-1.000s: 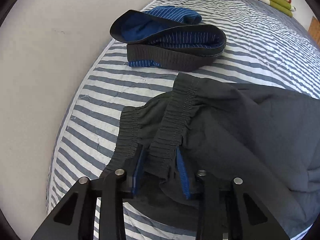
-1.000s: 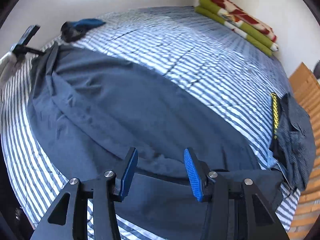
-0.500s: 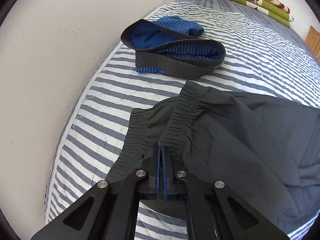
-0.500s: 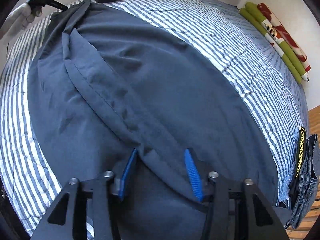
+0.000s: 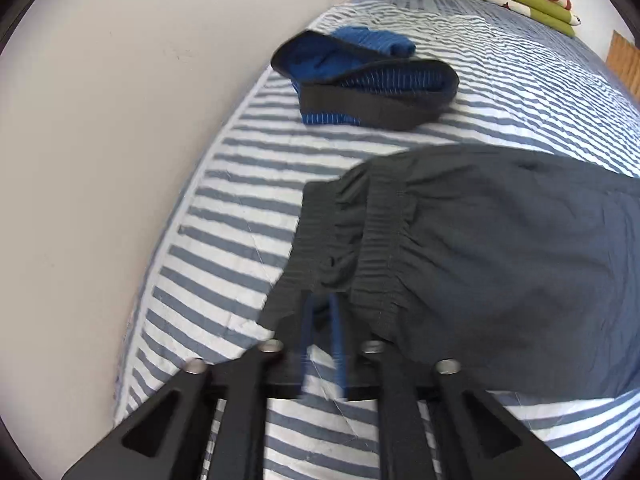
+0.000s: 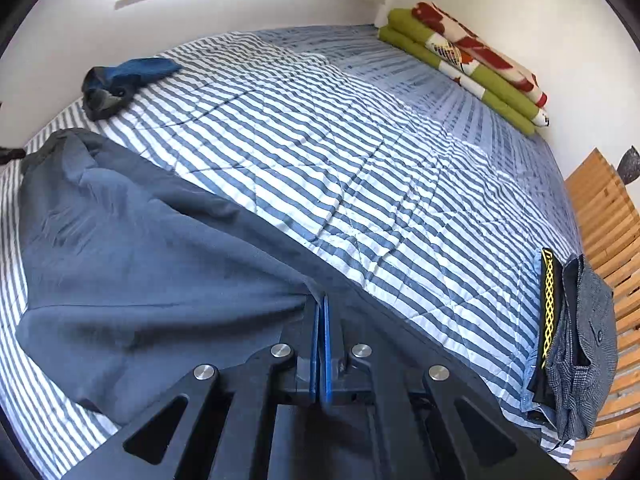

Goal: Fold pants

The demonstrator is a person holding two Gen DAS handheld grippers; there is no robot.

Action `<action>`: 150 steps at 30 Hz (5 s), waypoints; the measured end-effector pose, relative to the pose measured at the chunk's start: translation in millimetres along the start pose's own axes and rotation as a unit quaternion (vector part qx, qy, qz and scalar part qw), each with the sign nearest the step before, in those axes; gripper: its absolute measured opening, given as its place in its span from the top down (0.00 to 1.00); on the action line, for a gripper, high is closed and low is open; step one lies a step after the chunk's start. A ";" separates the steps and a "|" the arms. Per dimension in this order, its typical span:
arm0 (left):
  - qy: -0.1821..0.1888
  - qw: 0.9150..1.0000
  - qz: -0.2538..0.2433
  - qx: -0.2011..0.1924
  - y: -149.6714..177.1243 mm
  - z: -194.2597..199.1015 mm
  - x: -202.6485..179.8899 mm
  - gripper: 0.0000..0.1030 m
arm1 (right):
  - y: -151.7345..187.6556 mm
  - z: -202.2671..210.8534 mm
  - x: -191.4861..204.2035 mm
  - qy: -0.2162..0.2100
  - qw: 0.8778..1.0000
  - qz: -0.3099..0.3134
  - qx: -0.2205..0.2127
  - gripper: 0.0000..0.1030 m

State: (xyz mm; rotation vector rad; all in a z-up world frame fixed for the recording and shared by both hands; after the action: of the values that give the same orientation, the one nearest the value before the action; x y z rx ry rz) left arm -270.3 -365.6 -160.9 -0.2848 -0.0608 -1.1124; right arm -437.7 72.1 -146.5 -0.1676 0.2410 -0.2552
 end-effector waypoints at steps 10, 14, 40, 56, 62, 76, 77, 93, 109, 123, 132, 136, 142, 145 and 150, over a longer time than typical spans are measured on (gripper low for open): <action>0.045 0.999 0.015 -0.001 -62.7 -23.1 -23.5 0.46 | -4.6 -38.9 17.2 -0.003 0.999 0.026 0.045 0.98; 0.040 0.999 0.006 0.015 -66.4 -40.3 -34.3 0.72 | -5.4 -41.7 12.9 -0.004 0.999 0.024 0.047 0.98; 0.057 0.992 0.112 -0.016 -57.2 -5.8 57.8 0.43 | -68.0 -50.4 25.4 0.033 0.998 0.040 0.027 0.74; 0.078 0.992 0.098 0.017 1.4 -10.8 32.9 0.73 | 84.2 84.7 2.5 -0.048 0.994 -0.053 -0.080 0.53; -0.042 0.992 0.116 -0.030 8.7 30.6 38.1 0.52 | 189.7 78.3 -63.8 -0.042 0.984 -0.169 -0.035 0.52; 0.083 0.930 -0.343 -0.107 131.8 126.5 -331.7 0.29 | 348.4 -19.9 -203.0 -0.162 0.879 -0.449 0.014 0.47; 0.076 0.918 -0.370 -0.117 141.2 130.2 -352.7 0.25 | 349.6 -23.9 -205.3 -0.179 0.869 -0.460 0.011 0.46; 0.029 0.905 -0.418 -0.066 121.6 75.5 -426.6 0.96 | 313.0 -61.2 -204.7 -0.325 0.776 -0.538 -0.046 0.34; 0.134 0.916 -0.376 -0.036 117.2 134.7 -350.0 0.40 | 301.7 53.1 -223.0 -0.149 0.861 -0.480 -0.084 0.90; 0.121 0.975 -0.187 -0.009 109.1 84.7 -189.0 0.40 | 306.9 78.8 -130.9 0.028 0.941 -0.336 -0.020 0.57; 0.161 0.959 -0.233 -0.010 144.0 92.3 -198.5 0.40 | 278.6 97.2 -75.2 -0.025 0.965 -0.259 -0.041 0.54; 0.207 0.939 -0.274 -0.007 153.6 104.6 -241.2 0.40 | 246.6 71.9 -27.1 -0.102 0.976 -0.192 -0.013 0.54; 0.177 0.911 -0.372 -0.012 192.0 112.6 -301.3 0.40 | 217.0 26.6 15.5 -0.168 0.974 -0.150 0.028 0.54; 0.139 0.915 -0.378 -0.018 187.3 107.0 -310.8 0.42 | 198.5 12.8 15.9 -0.133 0.979 -0.152 0.022 0.55; 0.156 0.931 -0.329 -0.018 142.1 108.3 -315.6 0.60 | 173.1 -5.7 -1.8 -0.129 0.976 -0.174 0.028 0.55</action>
State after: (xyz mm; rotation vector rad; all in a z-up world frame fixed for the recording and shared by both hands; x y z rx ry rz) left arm -274.1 -3.3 -144.5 -0.1118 0.1604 -1.8189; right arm -401.2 236.9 -185.1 -0.1841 -0.0575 -0.5838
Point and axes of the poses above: each gripper's, at about its wrist camera, not at the fingertips, and z roughly against the way its jaws point, x to its left, y to its underside, the point moved 2 cm from there along -z, roughly the way its jaws point, and after that the axes turned 15 degrees about x, right-handed, at the moved point
